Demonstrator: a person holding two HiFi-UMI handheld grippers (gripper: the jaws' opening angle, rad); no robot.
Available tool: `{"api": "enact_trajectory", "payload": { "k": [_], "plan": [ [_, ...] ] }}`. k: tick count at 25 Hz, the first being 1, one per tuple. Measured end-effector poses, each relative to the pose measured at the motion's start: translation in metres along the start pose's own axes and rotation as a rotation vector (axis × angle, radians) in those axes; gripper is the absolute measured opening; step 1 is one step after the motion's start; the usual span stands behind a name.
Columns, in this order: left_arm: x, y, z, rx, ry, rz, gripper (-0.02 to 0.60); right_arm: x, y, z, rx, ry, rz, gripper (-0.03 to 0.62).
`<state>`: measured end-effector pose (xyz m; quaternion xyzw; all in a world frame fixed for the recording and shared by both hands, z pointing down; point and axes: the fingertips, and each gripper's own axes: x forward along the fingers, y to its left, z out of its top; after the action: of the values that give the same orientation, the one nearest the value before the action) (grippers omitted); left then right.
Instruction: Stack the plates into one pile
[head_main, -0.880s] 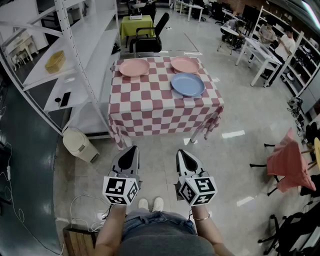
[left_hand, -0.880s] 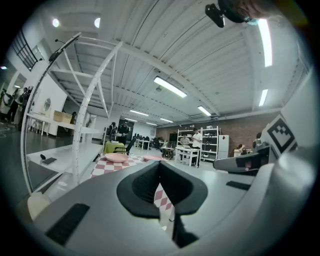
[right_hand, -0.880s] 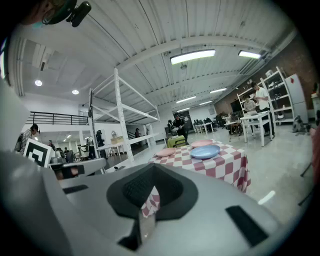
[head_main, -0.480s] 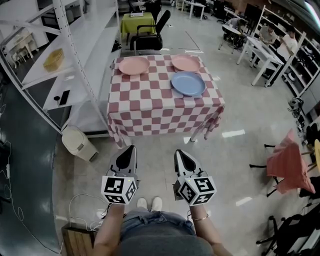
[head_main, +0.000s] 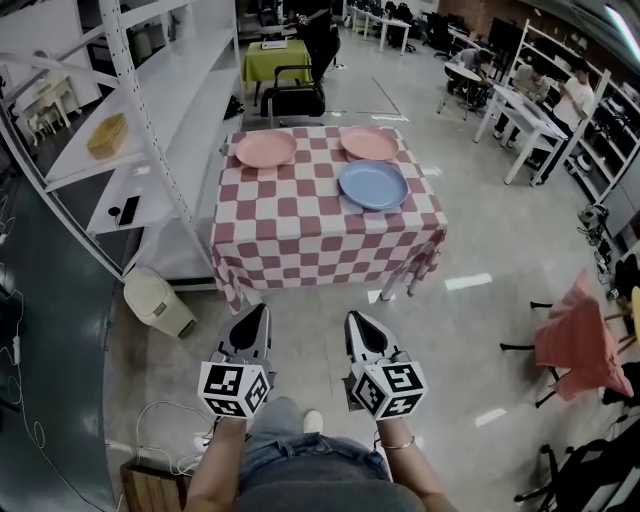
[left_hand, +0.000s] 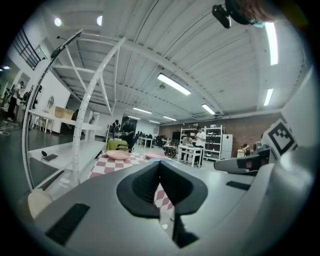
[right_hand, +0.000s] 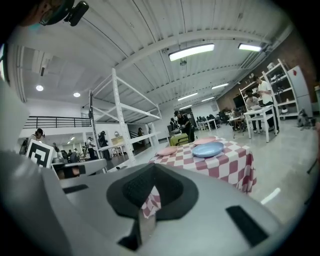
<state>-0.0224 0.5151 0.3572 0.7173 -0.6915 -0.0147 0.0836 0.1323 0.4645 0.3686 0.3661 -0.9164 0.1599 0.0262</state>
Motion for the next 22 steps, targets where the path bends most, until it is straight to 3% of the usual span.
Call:
{"api": "enact_trajectory", "payload": {
  "k": [10,22],
  "plan": [
    [0.035,0.016,-0.002,0.007,0.023,0.032,0.015,0.031,-0.017,0.007,0.017,0.016,0.020,0.009],
    [0.123,0.093,0.002,-0.008,0.041,0.062,0.015,0.128,-0.048,0.018,0.041,0.047,-0.012,0.009]
  ]
}}
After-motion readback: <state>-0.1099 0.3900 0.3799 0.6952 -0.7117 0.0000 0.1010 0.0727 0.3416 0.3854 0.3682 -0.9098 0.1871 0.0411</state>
